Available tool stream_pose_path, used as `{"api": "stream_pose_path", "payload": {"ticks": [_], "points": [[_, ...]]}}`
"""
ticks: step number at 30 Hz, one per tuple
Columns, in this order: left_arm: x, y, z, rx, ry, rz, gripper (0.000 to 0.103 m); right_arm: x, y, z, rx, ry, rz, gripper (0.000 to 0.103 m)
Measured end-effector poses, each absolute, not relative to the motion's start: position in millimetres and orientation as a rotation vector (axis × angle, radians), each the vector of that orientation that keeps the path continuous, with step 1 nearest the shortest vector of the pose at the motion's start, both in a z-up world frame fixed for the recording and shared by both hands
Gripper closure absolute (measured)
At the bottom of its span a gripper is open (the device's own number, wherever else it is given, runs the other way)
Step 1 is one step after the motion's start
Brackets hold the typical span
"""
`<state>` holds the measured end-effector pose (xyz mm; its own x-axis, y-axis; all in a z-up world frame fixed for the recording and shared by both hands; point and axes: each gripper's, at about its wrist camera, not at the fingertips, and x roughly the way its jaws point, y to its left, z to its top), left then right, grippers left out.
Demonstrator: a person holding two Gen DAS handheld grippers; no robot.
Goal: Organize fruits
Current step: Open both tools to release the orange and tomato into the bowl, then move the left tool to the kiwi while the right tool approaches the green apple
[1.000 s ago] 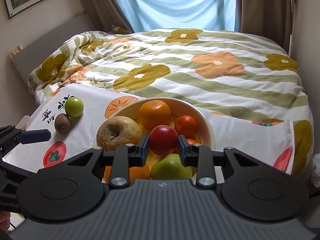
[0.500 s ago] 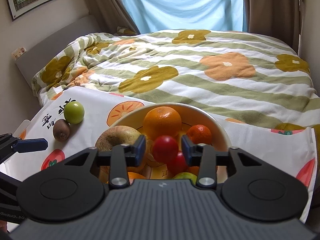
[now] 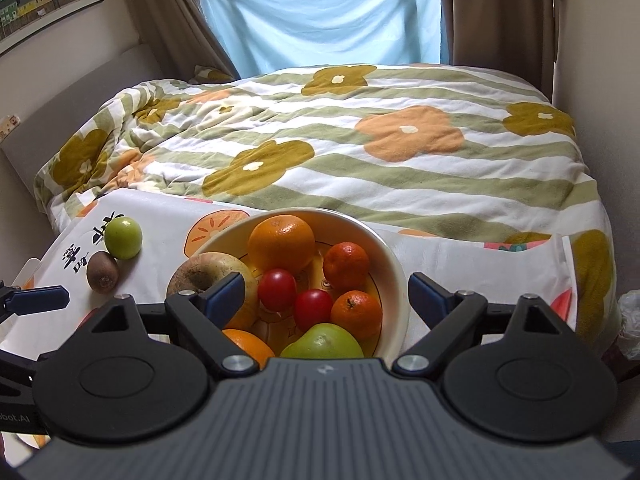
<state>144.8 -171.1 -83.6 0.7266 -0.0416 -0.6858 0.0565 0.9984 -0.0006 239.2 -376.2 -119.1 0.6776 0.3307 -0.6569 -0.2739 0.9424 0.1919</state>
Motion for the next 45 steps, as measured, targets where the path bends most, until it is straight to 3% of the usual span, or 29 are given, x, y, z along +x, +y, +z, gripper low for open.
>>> {"api": "stream_pose_path", "payload": {"ticks": [12,25,35,45], "points": [[108,-156,-35,0.008,0.708,0.005,0.003,201,-368,-68,0.056,0.721,0.323,0.0],[90,-77,1,0.041,0.665,0.064,0.001,181,-313,-26,0.044,0.671,0.359,0.0],[127,-18,-18,0.116,0.738,-0.05,0.001,194,-250,-28,0.082,0.694,0.308,0.0],[186,16,-74,0.159,0.834,-0.209,0.002,225,-189,-64,0.099,0.734,0.281,0.0]]}}
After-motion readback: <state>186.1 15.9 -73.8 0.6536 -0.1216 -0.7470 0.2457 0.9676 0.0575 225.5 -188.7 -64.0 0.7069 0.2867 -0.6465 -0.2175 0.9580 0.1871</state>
